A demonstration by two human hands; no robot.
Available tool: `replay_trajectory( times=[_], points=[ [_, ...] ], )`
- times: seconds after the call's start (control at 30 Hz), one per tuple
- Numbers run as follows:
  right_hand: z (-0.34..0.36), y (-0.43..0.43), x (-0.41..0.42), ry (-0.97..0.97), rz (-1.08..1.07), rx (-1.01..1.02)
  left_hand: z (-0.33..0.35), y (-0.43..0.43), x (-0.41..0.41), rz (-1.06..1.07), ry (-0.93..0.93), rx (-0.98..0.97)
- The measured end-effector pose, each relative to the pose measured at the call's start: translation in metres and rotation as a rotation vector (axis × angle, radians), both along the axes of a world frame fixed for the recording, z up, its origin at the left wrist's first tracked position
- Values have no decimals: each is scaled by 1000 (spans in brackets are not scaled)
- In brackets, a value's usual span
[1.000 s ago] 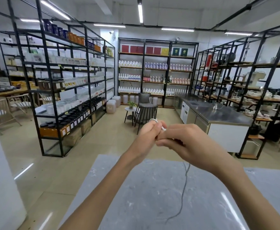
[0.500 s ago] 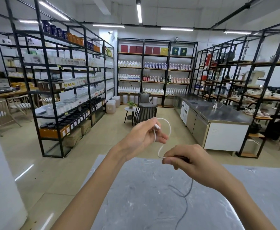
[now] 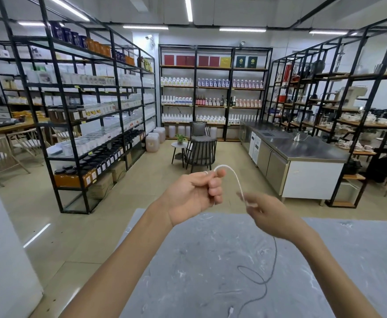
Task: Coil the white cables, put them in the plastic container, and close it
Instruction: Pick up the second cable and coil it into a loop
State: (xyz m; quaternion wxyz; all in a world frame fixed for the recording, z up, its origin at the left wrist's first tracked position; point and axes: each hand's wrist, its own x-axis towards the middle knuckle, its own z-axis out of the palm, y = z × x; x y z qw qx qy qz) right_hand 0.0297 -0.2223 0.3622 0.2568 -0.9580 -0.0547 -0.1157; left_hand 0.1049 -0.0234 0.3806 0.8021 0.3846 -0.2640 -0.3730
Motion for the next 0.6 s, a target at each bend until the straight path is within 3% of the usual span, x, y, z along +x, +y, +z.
replay_trajectory(
  times=[0.07,0.1,0.23,0.4,0.53,0.6],
  points=[
    [4,7,3,-53,111,411,-4,-5,-2,37,-74,77],
    [7,13,4,-87,171,509,-7,-8,-3,34,-84,91],
    [21,20,15,-179,224,383,-14,-4,-6,-46,-147,114],
    [41,15,21,-379,413,369,-21,4,-12,-163,-442,221],
    [41,29,37,-501,430,491,-15,-2,-22,-267,-541,147],
    [31,33,44,-415,372,644,-10,0,-20,-215,-558,70]
  ],
)
